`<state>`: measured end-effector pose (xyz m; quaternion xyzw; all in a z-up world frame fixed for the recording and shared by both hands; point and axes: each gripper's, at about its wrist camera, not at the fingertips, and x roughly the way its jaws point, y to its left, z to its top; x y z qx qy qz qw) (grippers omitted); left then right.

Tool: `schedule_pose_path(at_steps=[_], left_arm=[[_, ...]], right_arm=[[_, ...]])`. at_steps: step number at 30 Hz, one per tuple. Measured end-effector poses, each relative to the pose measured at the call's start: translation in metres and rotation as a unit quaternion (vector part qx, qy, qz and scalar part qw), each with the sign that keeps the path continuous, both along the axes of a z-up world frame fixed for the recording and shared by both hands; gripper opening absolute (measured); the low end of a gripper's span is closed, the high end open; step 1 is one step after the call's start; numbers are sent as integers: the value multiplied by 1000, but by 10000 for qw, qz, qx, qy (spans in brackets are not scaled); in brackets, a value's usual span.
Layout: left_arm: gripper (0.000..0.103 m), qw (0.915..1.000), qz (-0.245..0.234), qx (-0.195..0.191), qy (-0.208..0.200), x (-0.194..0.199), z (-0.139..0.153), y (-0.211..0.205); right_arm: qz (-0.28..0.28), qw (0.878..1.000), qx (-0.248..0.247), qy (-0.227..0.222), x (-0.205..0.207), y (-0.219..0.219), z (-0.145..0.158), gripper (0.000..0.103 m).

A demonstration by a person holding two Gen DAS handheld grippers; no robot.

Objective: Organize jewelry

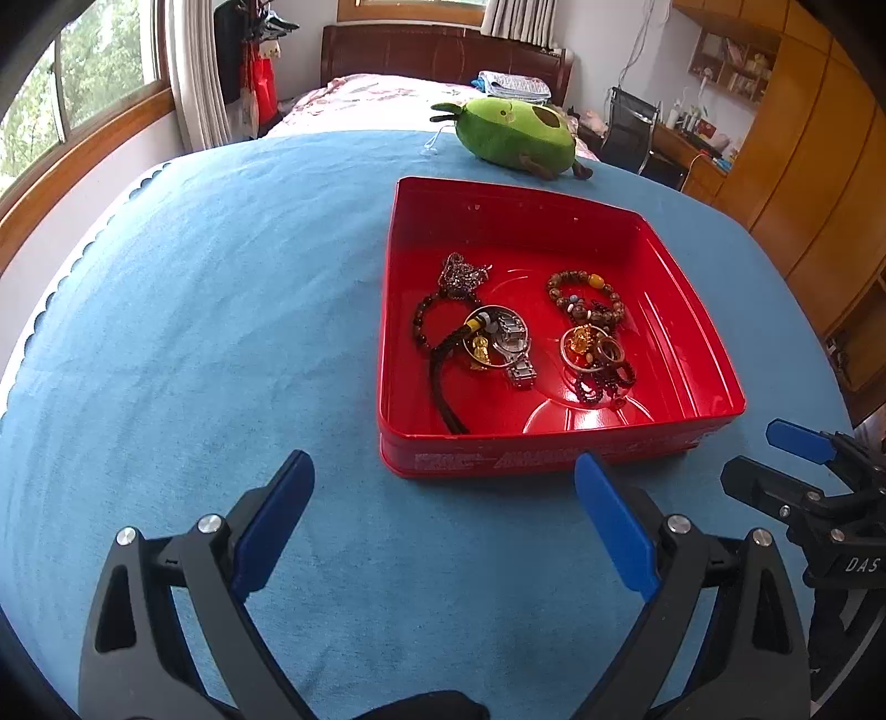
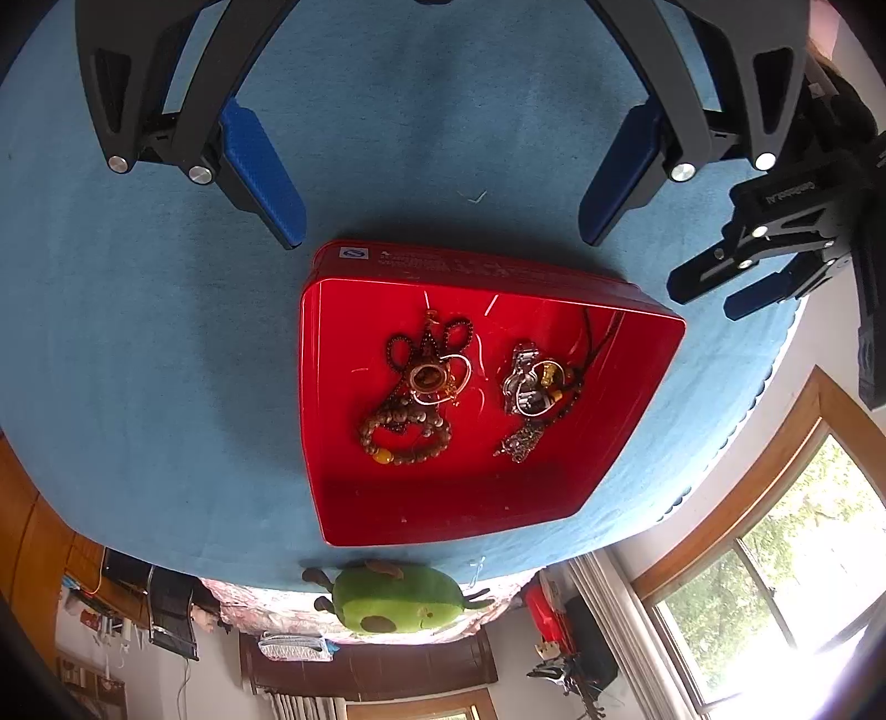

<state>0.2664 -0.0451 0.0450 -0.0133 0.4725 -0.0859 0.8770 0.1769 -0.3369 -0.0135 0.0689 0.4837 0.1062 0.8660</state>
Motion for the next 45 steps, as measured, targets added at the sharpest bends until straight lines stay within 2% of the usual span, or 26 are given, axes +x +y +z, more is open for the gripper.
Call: schedule_pose_path(at_steps=[15,45], left_arm=[[94,9999,-115,-21,53,0,-2,-5],[94,10000,-58,26,-5,1,-3,-4]], right_arm=[[20,10000,-16,45,1,2,-2,99],[93,9998,-151,90,3,7,-8,99]])
